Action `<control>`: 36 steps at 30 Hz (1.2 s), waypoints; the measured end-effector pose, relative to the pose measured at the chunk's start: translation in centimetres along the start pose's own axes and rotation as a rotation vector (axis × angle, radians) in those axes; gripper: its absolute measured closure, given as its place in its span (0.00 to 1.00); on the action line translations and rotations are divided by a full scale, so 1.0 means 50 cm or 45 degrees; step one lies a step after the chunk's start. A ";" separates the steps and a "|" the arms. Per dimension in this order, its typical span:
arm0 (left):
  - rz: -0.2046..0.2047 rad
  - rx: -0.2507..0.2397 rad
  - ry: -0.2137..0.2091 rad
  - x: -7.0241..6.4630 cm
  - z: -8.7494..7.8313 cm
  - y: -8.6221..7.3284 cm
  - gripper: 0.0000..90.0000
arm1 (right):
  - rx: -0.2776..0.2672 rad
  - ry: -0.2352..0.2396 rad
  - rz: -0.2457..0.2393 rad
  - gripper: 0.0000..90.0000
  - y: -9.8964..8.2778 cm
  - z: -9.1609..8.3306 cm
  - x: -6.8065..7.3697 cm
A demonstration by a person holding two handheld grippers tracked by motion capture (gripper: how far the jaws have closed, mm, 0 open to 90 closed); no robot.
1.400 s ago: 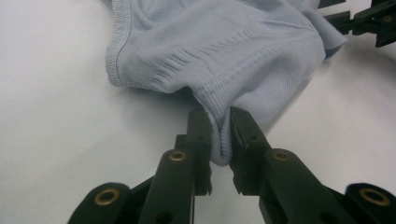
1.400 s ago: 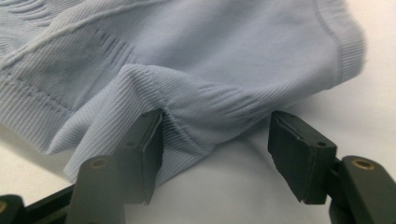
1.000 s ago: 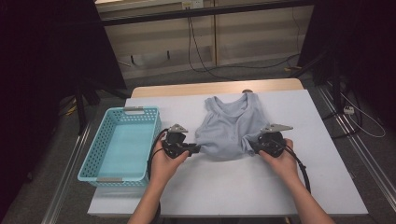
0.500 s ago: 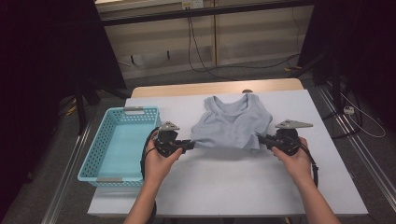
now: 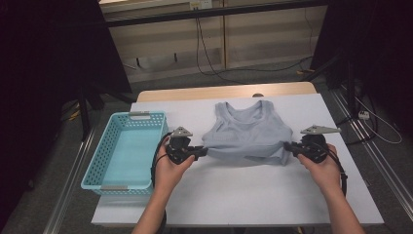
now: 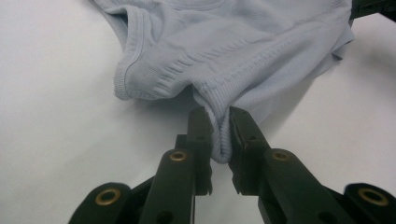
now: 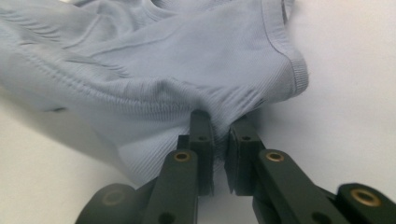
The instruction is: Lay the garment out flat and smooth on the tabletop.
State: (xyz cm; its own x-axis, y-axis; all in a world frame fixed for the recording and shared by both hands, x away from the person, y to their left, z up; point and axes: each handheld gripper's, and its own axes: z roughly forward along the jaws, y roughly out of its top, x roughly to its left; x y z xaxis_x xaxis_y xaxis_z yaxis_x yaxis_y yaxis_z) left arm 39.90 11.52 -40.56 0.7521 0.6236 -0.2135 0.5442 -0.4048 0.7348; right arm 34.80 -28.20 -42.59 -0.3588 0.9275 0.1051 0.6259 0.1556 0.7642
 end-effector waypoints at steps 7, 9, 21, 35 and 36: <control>-0.004 0.014 0.009 0.000 0.004 -0.001 0.89 | 0.082 -0.022 -0.121 0.91 -0.008 0.036 0.031; -0.003 0.018 0.004 0.000 0.005 0.000 0.89 | 0.100 -0.045 -0.144 0.90 -0.014 0.049 0.035; -0.006 0.020 0.002 0.001 0.009 0.000 0.89 | 0.080 -0.093 -0.095 0.55 -0.030 0.036 0.025; -0.003 0.008 -0.002 0.003 0.014 0.014 0.89 | -0.015 0.038 -0.120 0.42 -0.033 -0.010 0.072; -0.001 0.003 0.002 0.001 0.015 0.015 0.89 | -0.007 0.042 -0.134 0.42 -0.035 -0.010 0.076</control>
State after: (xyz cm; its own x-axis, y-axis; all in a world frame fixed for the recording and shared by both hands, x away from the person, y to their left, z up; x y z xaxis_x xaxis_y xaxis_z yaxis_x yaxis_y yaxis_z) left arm 40.62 10.78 -40.51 0.7512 0.6249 -0.2126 0.5455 -0.4064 0.7330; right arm 32.01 -25.10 -43.21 -0.4450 0.8944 0.0452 0.5800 0.2494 0.7755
